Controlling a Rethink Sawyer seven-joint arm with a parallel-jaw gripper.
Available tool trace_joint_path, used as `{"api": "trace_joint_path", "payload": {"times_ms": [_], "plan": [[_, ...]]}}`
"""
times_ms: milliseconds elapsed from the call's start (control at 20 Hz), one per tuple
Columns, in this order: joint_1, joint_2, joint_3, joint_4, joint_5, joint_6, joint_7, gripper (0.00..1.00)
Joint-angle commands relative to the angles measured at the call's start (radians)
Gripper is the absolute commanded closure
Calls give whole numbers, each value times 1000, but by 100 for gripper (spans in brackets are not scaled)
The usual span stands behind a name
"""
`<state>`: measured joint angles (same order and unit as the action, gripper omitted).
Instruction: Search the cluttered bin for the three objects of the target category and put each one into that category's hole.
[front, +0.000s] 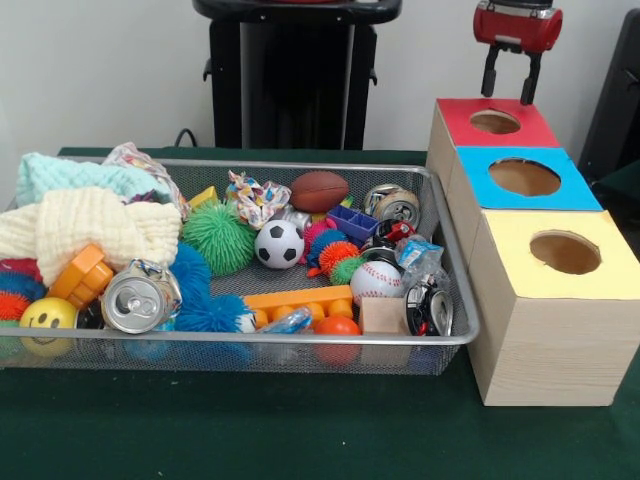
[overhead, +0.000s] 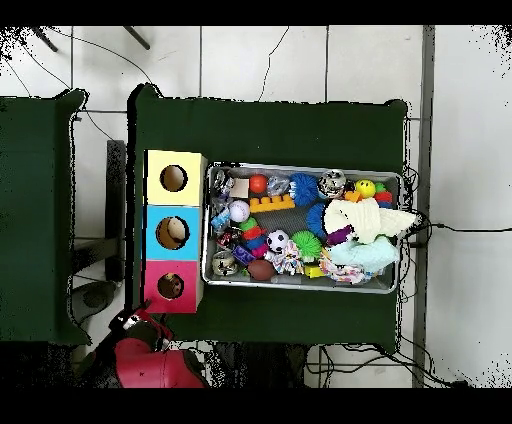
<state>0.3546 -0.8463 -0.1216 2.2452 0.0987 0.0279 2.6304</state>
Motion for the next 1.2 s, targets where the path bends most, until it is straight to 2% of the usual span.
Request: {"api": "trace_joint_path", "payload": {"times_ms": [50, 450, 650, 900, 1200], "plan": [[-11, 38, 27, -17, 34, 2, 122, 0], [-27, 23, 26, -7, 18, 1, 109, 0], [18, 34, -38, -35, 10, -1, 92, 0], [20, 20, -49, -40, 10, 45, 80, 0], [-20, -4, -24, -36, -12, 57, 54, 0]]}}
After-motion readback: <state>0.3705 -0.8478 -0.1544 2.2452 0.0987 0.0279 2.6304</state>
